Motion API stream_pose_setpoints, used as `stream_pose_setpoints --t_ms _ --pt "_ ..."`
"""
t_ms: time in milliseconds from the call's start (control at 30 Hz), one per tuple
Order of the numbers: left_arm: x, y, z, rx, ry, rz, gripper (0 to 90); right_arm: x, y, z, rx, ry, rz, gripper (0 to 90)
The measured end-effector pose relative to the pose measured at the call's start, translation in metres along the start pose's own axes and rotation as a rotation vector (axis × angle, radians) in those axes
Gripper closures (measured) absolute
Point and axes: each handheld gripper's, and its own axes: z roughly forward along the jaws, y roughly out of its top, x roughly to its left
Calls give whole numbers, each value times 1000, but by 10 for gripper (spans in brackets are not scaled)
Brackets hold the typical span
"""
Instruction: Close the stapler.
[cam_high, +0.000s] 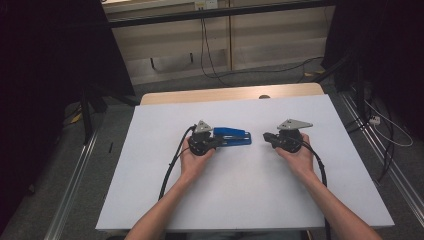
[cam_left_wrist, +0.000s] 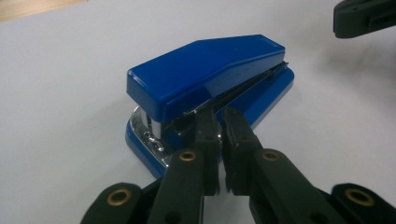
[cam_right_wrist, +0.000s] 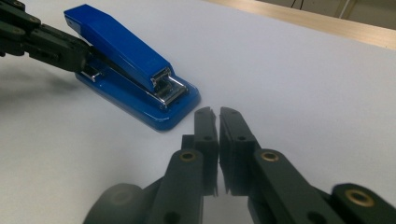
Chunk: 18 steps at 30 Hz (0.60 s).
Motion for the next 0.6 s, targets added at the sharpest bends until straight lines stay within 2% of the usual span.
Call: stream_pose_setpoints --t_ms 67,133,233,333,433,600 --pt "-1 1 -1 8 3 16 842 0 1 -1 -13 6 2 822" --pt "-2 2 -3 7 -5 28 813 1 2 -2 -16 12 5 762" --pt "-5 1 -7 9 -17 58 735 1 1 -4 -7 10 16 684" --pt "-5 -3 -11 -12 -26 24 678 0 1 -5 -8 9 32 600" --pt "-6 -4 -16 -23 -11 31 624 -1 2 -7 -16 6 35 512" --pt "-4 -4 -23 -52 -3 15 531 0 2 -10 -28 1 42 372"
